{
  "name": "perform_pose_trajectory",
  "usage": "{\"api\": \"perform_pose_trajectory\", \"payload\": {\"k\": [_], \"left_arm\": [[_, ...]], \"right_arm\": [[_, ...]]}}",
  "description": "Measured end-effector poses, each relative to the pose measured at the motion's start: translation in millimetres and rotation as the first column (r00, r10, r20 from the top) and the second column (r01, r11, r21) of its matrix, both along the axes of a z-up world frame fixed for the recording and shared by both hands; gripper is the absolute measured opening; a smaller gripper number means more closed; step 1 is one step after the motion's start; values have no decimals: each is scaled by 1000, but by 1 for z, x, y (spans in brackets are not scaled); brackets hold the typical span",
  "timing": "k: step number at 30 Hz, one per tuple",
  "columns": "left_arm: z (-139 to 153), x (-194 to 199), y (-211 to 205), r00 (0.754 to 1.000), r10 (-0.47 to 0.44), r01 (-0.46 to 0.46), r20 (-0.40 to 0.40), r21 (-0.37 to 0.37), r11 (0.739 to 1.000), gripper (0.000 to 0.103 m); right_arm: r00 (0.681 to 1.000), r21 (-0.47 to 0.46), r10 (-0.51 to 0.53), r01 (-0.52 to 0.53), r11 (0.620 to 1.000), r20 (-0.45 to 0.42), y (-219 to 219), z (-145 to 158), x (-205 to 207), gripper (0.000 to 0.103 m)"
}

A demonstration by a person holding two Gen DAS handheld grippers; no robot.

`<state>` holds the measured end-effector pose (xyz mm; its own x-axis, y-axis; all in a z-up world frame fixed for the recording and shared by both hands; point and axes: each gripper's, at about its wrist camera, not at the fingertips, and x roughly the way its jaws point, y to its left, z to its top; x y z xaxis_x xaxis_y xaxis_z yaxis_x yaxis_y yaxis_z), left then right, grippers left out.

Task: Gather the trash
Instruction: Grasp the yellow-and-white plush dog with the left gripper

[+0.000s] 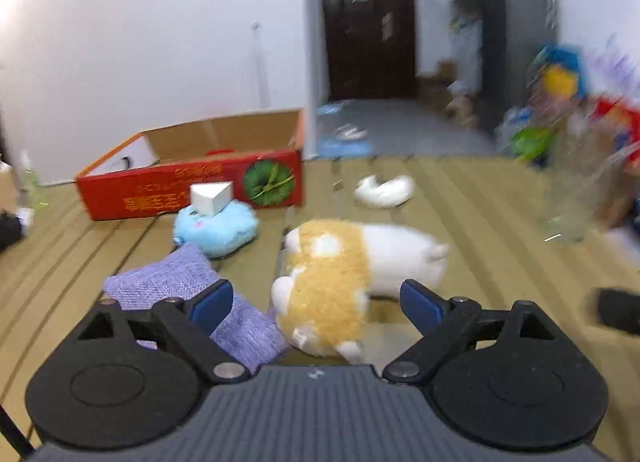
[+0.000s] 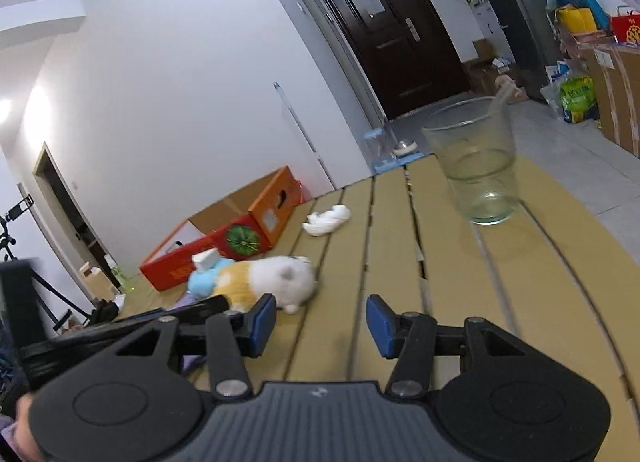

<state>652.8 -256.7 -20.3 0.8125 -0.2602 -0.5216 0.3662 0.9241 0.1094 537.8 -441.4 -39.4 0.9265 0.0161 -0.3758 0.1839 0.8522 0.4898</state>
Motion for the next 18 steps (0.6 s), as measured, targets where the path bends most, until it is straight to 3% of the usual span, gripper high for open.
{"api": "perform_pose_trajectory", "payload": {"k": [1,2,3,5,10,14,16,18], "left_arm": [[-6,5,-5,999,32,-32,-7,14,999,77],[-10,8,-3,999,34,-34,-26,10,999,56],[-13,9,1,998,19,-19,-54,-7,1000,48],[-14,1,8,999,-1,-1,-41,-31,1000,45],[-1,-52,47,992,-79,72,-97,-73,995,44],[-3,-101,101,976,-197,178,-96,-174,968,52],[-8,-110,126,989,-136,124,-51,-193,973,57],[-10,-107,139,993,-98,80,-71,-221,972,64]], "right_arm": [[1000,-6,7,-7,1000,-5,-3,-1,0,51],[1000,-11,12,-12,1000,-9,-5,-1,1,51],[1000,-15,16,-16,1000,-14,-7,-1,1,51],[999,-29,37,-38,999,-27,-8,-3,2,51],[995,-57,99,-99,993,-5,9,4,-16,52],[970,-62,243,-242,968,15,34,5,-16,67],[947,-70,322,-321,944,-1,51,1,-12,69],[924,-97,381,-382,919,-27,70,0,-8,69]]}}
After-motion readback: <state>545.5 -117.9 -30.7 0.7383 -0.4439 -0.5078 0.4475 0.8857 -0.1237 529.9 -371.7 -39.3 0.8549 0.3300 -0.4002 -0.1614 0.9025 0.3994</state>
